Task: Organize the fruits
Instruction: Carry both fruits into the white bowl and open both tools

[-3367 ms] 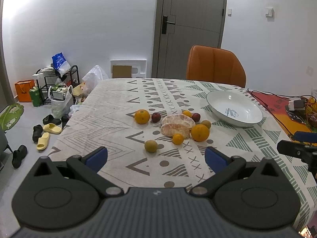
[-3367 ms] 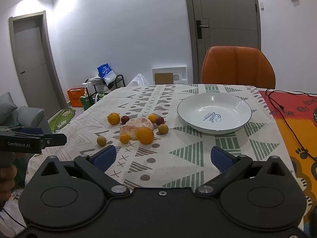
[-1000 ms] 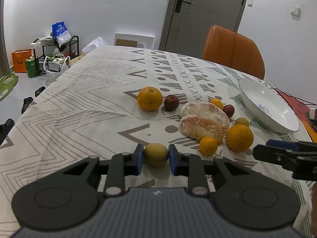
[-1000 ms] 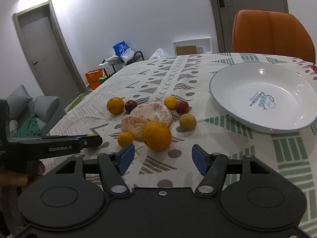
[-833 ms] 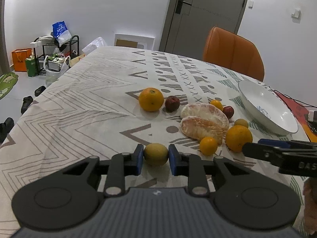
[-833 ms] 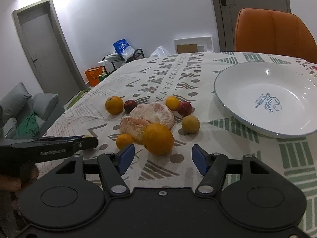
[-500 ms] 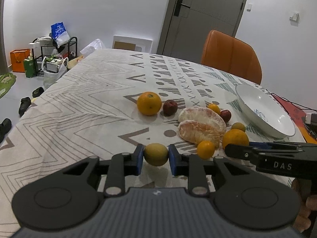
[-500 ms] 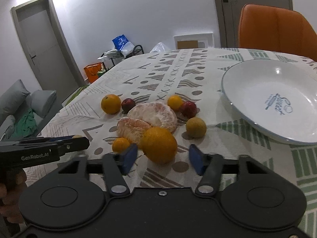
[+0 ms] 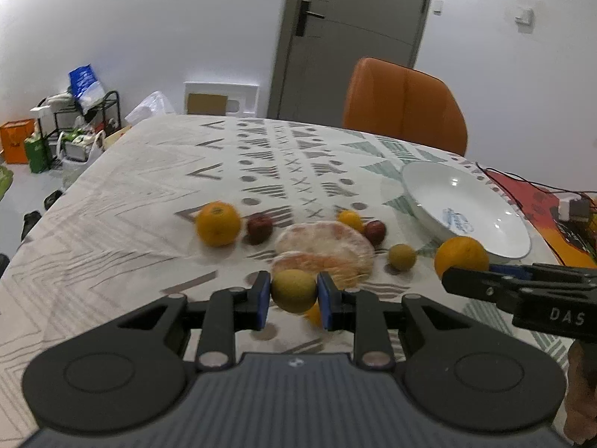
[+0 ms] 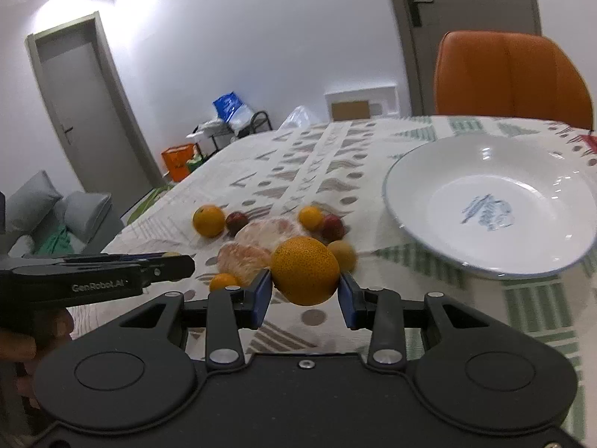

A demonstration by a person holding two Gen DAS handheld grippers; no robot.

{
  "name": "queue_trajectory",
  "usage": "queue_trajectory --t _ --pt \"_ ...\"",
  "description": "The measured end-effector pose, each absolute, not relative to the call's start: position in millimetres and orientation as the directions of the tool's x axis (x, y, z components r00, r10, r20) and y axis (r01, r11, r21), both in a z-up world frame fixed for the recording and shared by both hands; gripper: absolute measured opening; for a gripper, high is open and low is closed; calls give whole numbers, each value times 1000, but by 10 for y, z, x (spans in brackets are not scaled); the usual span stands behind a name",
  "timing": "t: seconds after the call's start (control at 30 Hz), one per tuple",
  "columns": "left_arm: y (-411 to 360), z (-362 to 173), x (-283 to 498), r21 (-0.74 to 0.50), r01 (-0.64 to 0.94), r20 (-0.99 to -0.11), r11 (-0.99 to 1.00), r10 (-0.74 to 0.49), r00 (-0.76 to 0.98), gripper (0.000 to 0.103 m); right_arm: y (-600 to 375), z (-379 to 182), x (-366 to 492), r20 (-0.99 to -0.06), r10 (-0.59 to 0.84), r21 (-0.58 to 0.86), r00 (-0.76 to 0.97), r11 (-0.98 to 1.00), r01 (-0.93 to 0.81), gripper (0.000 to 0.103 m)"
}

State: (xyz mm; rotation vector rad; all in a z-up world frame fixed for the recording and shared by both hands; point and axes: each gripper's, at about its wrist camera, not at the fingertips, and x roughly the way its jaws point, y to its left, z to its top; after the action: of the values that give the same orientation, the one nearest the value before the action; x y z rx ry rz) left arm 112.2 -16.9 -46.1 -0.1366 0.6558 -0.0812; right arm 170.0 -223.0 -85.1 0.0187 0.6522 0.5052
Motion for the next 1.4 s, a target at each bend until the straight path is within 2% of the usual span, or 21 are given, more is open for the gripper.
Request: queue_trajectory --t 0.6,1.4 --pt "-895 -327 1402 -108 170 -579 979 -201 790 25 -2958 -645 1644 -501 359 179 787 933 -311 36" --pt "-1486 -388 1967 -76 236 -594 969 -234 770 26 -3490 -770 1922 -495 271 203 825 960 -194 37"
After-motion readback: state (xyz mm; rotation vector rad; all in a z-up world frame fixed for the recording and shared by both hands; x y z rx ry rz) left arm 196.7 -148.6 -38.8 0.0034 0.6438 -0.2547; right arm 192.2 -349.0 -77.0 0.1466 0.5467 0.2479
